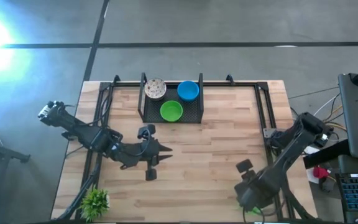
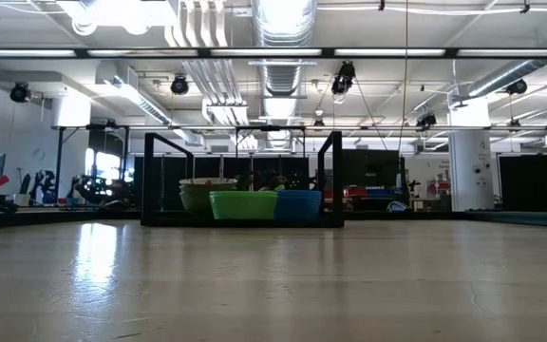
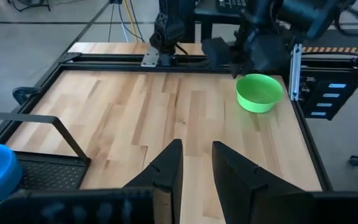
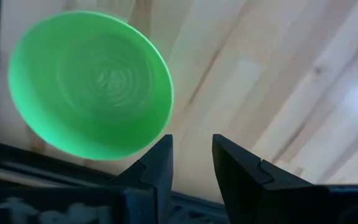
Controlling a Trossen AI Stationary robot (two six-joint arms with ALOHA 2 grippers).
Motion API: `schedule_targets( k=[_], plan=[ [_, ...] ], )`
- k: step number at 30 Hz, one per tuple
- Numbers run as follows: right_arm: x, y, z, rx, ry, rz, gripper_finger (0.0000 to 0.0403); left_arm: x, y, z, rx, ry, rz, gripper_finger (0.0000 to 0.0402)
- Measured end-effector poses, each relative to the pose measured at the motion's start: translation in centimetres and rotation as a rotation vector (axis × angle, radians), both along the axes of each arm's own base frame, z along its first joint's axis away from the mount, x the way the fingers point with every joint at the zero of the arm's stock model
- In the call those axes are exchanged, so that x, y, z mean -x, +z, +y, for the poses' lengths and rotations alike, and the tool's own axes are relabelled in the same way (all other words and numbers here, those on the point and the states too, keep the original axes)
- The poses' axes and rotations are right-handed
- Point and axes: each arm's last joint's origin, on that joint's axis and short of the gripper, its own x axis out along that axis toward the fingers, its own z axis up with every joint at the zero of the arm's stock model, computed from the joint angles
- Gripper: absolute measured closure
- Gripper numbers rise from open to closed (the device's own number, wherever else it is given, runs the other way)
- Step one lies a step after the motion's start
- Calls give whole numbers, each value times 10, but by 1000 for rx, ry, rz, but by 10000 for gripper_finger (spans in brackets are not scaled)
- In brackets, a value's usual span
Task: Pick & Place Mini bowls
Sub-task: Stack the green bowl on top of the green bowls on the shelf
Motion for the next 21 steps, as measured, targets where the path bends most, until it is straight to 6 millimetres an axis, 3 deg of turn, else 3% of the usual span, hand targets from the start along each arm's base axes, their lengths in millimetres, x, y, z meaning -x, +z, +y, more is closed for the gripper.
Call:
schedule_targets(
  k=[11, 21],
  plan=[
    [-7, -44, 11, -79, 8, -24, 321, 0, 0, 0, 9, -14, 4, 322],
    [1, -70, 5, -89, 7, 1, 335, 0, 0, 0, 10, -14, 3, 322]
  ],
)
